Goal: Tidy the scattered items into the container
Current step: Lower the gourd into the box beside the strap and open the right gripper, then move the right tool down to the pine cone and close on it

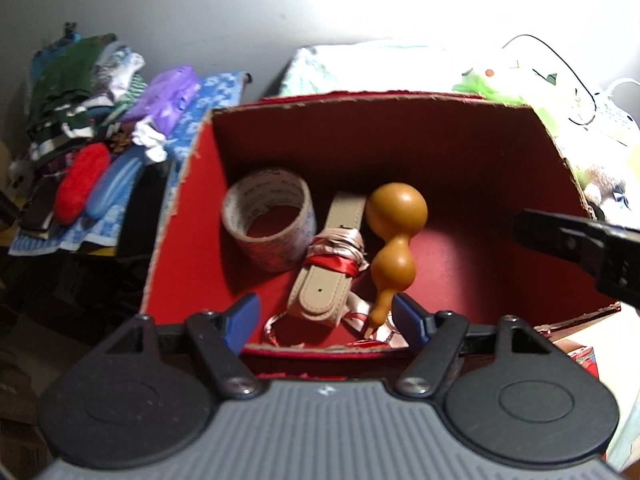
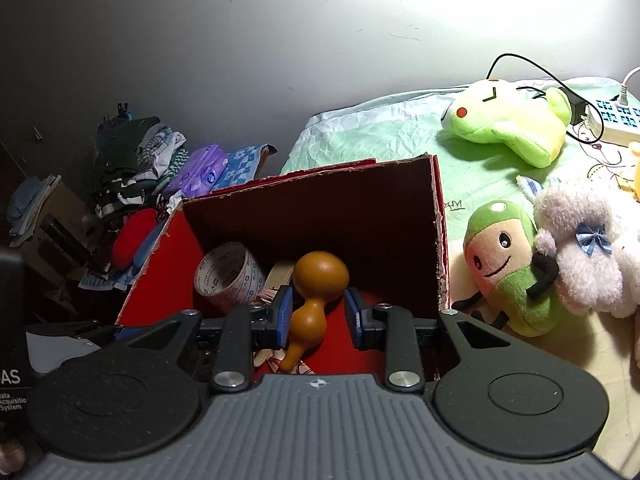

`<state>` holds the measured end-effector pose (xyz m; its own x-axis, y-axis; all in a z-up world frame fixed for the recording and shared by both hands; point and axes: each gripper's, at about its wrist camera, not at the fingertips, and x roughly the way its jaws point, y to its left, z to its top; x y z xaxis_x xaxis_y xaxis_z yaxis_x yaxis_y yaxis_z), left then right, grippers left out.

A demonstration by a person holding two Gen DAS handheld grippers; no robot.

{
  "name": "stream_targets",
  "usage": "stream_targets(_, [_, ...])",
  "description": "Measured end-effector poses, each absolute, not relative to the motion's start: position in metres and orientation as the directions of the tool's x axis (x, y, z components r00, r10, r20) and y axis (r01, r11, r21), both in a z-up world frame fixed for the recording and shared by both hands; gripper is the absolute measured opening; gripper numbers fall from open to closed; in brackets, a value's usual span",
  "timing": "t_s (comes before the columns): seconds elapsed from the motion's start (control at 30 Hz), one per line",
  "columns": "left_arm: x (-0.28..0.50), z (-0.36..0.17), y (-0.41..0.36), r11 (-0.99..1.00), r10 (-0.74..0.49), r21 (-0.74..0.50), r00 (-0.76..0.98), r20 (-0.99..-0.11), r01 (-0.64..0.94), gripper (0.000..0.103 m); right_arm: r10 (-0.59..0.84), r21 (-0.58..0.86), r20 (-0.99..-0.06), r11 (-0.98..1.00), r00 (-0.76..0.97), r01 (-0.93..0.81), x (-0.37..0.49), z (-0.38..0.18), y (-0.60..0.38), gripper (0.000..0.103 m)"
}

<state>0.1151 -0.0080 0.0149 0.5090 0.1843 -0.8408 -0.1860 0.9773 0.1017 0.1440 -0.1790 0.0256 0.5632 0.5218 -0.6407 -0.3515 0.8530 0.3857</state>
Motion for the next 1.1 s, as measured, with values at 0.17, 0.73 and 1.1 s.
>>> stream_targets(0.17, [0.101,0.023,-0.013,0.968,0.217,0.111,0.541,-0.812,-0.223,0.077,0.542,0.389,-0.623,0.840,0.564,-0.378,0.132,0.026,-0.188,0.031])
stream_targets(0.73, [0.022,0.016,-0.038,0.996,0.032,-0.028,0.637,-0.770,-0.084,0.093,0.637,0.420,-0.615,0.763,0.465,-0.491,0.088,0.009,-0.226,0.038])
stream_targets(1.1, [0.003,-0.042,-0.090,0.966,-0.167,-0.056,0.447,-0.879,0.251,0.092,0.603,0.282,-0.757,0.649,0.252,-0.707,0.054,-0.028,-0.217,0.040])
